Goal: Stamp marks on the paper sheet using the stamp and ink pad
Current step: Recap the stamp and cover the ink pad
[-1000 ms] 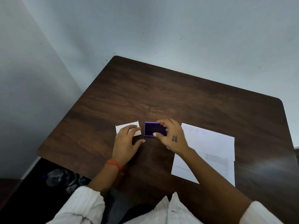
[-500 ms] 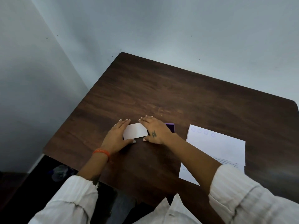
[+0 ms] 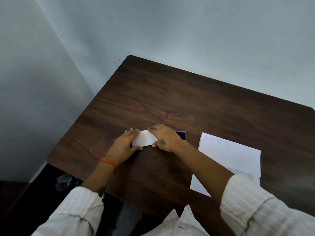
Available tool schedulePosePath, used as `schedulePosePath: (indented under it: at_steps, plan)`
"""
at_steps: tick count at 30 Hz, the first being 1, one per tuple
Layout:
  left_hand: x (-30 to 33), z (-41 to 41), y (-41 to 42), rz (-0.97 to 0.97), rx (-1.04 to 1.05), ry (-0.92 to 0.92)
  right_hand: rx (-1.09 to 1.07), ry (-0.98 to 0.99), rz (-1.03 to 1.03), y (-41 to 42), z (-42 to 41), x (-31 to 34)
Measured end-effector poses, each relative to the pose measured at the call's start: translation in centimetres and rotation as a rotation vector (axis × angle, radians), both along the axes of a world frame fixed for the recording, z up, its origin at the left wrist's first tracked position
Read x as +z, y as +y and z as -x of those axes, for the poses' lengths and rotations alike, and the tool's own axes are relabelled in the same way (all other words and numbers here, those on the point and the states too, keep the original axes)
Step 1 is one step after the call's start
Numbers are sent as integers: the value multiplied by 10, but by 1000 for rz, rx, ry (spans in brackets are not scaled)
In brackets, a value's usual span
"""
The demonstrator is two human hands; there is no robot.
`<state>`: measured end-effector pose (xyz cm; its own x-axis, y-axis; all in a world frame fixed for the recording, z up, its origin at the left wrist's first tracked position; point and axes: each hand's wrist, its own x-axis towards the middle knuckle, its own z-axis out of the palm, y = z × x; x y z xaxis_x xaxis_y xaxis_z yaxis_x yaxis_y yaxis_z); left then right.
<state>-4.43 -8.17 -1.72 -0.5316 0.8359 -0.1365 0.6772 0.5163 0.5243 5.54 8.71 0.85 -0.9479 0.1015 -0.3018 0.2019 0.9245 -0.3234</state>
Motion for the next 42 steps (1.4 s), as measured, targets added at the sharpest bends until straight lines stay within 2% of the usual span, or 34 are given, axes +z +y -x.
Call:
schedulePosePath:
  at_steps: [7,10,21,42]
  plan:
    - [29,-6,36,-118,-73,68,-121,164,37,33,-25,21]
    - [34,-15,57,-89,-139,67,-201,188,46,47,-44,23]
    - [21,-44,88,46,-240,10,-381,101,97,56,-87,3]
    - [14,-45,86,128,-244,-23,-403,62,148,51,-88,-7]
